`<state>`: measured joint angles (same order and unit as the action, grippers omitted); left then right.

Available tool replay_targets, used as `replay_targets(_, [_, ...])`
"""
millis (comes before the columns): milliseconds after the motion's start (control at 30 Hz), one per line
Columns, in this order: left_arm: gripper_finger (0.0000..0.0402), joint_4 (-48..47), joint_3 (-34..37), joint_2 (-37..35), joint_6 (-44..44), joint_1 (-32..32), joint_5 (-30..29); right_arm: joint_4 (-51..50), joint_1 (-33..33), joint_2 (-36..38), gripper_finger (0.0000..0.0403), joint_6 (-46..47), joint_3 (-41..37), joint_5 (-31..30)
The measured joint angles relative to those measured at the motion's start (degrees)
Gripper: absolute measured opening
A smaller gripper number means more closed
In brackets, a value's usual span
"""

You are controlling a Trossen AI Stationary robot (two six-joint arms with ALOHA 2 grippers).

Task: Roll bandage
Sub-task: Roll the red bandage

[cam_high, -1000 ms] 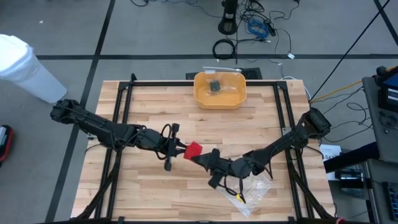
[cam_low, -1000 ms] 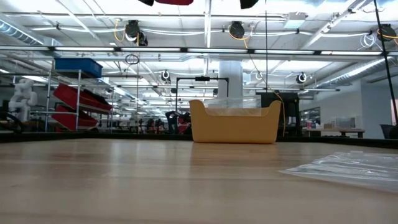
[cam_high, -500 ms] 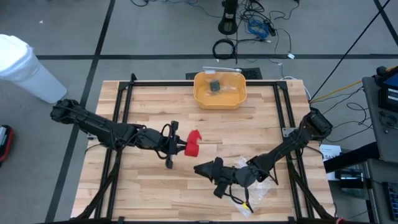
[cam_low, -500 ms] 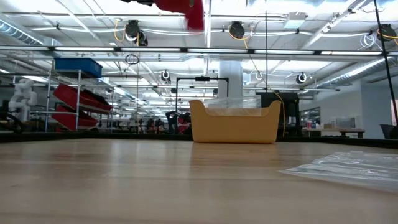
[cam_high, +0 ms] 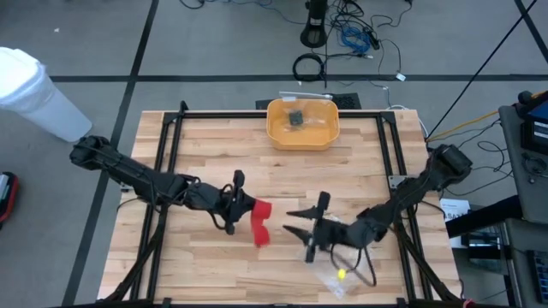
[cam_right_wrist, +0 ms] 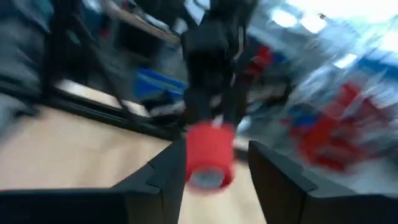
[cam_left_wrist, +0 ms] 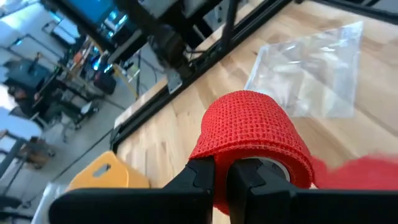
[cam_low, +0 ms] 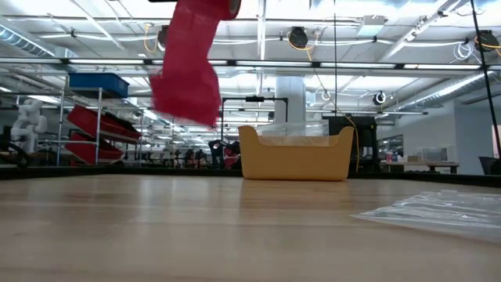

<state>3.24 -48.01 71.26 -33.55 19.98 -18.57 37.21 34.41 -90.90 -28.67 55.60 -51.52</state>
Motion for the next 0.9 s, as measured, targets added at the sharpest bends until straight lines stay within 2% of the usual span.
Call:
replay_targets(100, [0.0013,1.79,0.0,0.0,0.08,1.01,-0.03,3.93,-3.25,2.55,0.0148,16.71,-7.97,9.56])
replay_targets(200, [0.0013,4.24,0.0,-0.02,2.0,1.28,-0.21,16.95,-6.43,1.83,0.0141,28.57,-16.57,18.74])
replay_targets(300, [0.0013,6.31,0.0,-0.02,4.36,1.28,-1.62,31.95,-9.04,-3.02,0.0142,36.33,-22.25,28.45])
replay_targets(433, [0.0013,7.5,0.0,-0.02,5.59,1.27,-3.9,42.9,-10.61,-13.35,0.0155,36.84,-21.98,29.16])
replay_targets(567, [0.0013,8.87,0.0,-0.02,7.67,1.04,-5.73,44.94,-12.38,-21.79,0.0169,38.3,-17.85,29.38])
replay_targets(700, [0.0013,8.74,0.0,-0.02,7.74,1.05,-5.79,45.31,-13.82,-25.55,0.0181,37.98,-14.45,30.28])
replay_targets(833, [0.0013,8.11,0.0,-0.02,7.75,1.06,-6.04,44.59,-15.41,-26.33,0.019,40.09,-11.53,37.77])
replay_targets(900, [0.0013,8.19,0.0,-0.02,7.75,1.06,-6.64,42.03,-15.68,-26.31,0.0193,40.48,-9.88,39.17])
